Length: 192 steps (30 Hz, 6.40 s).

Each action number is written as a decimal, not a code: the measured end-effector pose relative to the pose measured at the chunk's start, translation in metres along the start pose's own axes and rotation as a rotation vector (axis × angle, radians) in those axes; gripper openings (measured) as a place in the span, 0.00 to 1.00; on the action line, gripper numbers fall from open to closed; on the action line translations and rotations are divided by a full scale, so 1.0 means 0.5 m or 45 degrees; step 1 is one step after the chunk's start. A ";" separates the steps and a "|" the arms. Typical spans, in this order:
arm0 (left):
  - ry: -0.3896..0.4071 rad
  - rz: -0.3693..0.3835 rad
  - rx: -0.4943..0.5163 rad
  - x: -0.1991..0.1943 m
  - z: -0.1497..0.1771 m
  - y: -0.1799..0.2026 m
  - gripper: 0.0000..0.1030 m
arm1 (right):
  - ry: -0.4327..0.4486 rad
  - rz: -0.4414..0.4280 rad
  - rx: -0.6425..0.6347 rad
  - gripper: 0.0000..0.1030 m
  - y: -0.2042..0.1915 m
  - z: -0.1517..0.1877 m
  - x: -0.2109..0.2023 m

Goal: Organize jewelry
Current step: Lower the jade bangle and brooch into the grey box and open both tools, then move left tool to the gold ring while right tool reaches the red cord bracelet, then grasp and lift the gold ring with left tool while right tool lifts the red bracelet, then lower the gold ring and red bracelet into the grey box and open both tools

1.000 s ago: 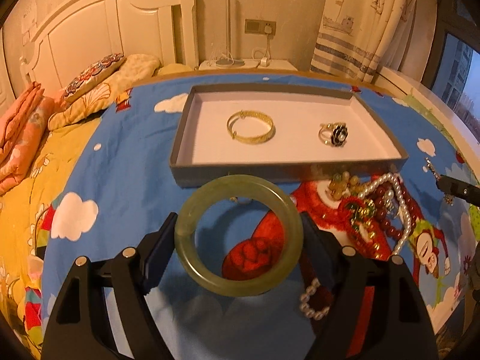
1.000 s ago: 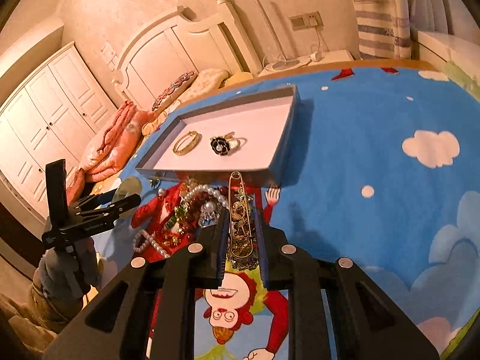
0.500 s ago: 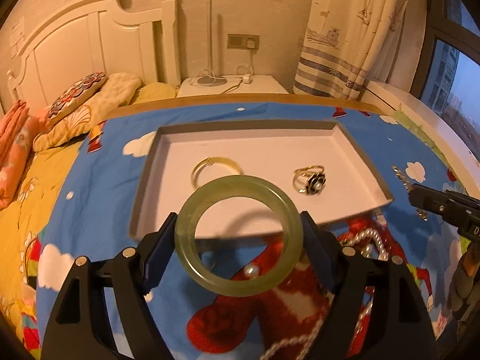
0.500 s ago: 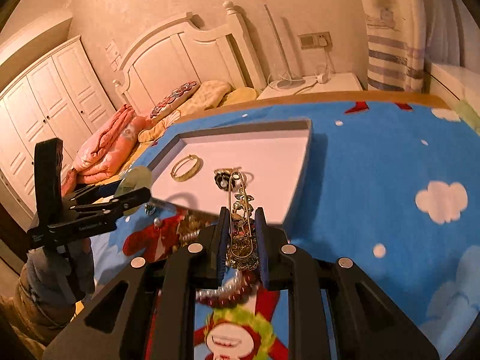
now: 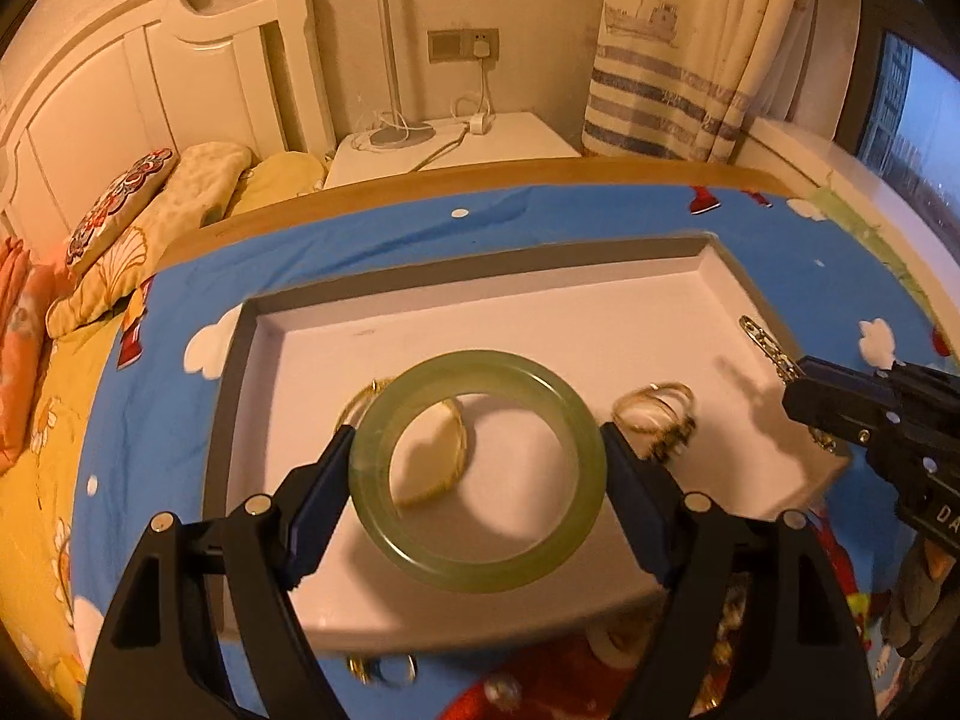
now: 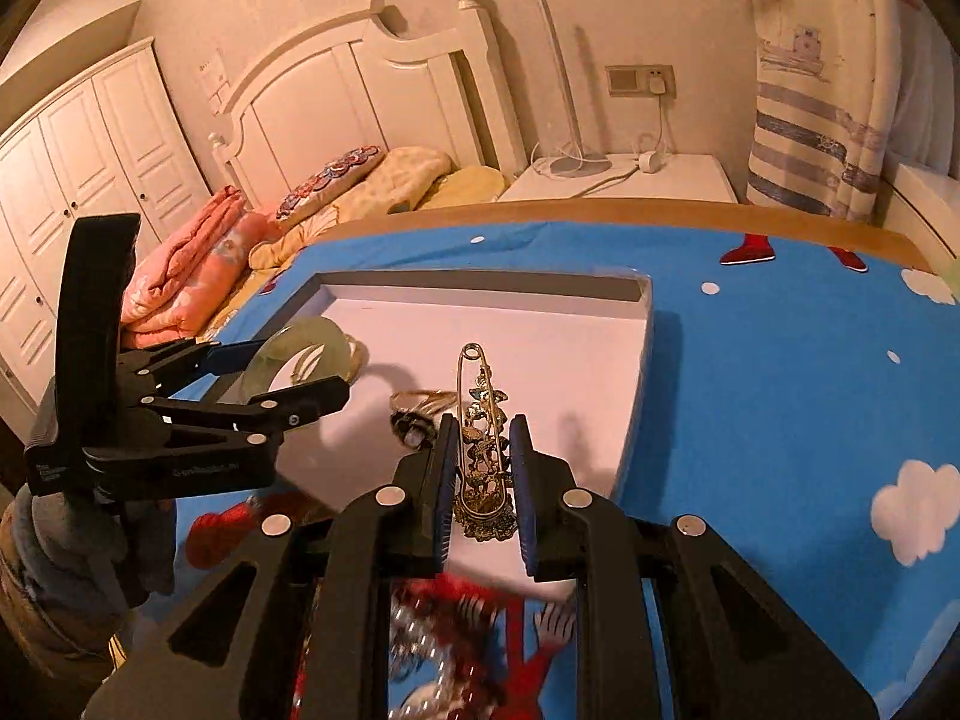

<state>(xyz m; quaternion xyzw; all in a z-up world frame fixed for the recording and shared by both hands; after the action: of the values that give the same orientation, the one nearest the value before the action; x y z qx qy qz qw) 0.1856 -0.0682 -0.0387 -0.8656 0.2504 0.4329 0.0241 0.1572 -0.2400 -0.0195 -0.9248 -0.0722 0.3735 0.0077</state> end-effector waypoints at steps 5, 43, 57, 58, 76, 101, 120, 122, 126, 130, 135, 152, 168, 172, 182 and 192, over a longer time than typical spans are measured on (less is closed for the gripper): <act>-0.047 -0.016 0.015 0.041 -0.019 -0.013 0.76 | -0.027 0.046 -0.005 0.17 0.005 -0.011 0.033; 0.109 -0.143 -0.355 -0.199 0.287 -0.151 0.98 | 0.005 -0.031 -0.116 0.54 -0.035 0.144 -0.117; 0.153 -0.019 -0.458 -0.192 0.285 -0.166 0.98 | -0.169 -0.231 -0.321 0.25 -0.233 0.220 -0.097; 0.154 -0.015 -0.461 -0.193 0.283 -0.167 0.98 | -0.181 -0.223 -0.320 0.24 -0.232 0.223 -0.092; 0.099 -0.056 -0.385 -0.184 0.277 -0.148 0.98 | -0.002 -0.339 -0.081 0.07 -0.160 0.149 -0.171; 0.028 -0.085 -0.141 -0.091 0.192 -0.062 0.26 | 0.060 -0.354 -0.017 0.07 -0.118 0.139 -0.188; 0.102 0.013 -0.190 -0.130 0.227 -0.048 0.23 | 0.061 -0.340 -0.042 0.07 -0.120 0.146 -0.187; 0.104 0.013 -0.187 -0.132 0.228 -0.045 0.23 | 0.058 -0.341 -0.043 0.07 -0.122 0.148 -0.186; 0.104 0.008 -0.182 -0.134 0.228 -0.044 0.23 | 0.058 -0.338 -0.042 0.07 -0.122 0.149 -0.185; 0.098 0.003 -0.181 -0.134 0.230 -0.045 0.24 | 0.055 -0.339 -0.041 0.07 -0.122 0.150 -0.183; 0.099 0.004 -0.181 -0.134 0.229 -0.044 0.24 | 0.052 -0.339 -0.040 0.07 -0.124 0.153 -0.182; 0.191 0.014 -0.118 -0.178 0.174 -0.012 0.24 | 0.119 -0.289 -0.028 0.07 -0.109 0.107 -0.188; 0.183 0.093 -0.042 -0.121 0.084 0.044 0.24 | 0.197 -0.190 0.023 0.07 -0.051 0.024 -0.159; 0.156 0.106 -0.056 -0.090 0.072 0.043 0.24 | 0.192 -0.150 0.035 0.07 -0.034 -0.004 -0.127; 0.116 0.087 -0.043 -0.051 0.051 0.034 0.24 | 0.156 -0.073 -0.004 0.07 -0.027 -0.067 -0.038; 0.085 0.095 -0.054 -0.018 0.051 0.034 0.24 | 0.071 0.022 -0.046 0.08 -0.033 -0.099 0.048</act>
<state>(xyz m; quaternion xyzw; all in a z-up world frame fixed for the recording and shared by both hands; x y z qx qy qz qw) 0.1546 -0.0727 -0.0448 -0.8699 0.2739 0.4096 -0.0189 0.2063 -0.2184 0.0007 -0.9354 -0.0707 0.3463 -0.0103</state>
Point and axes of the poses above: each gripper's, at about its wrist camera, not at the fingertips, and x roughly the way its jaws point, y to its right, z to its underside, the point moved 10 cm from there along x, roughly the way its jaws point, and after that the axes turned 15 degrees about z, right-handed, at the moved point
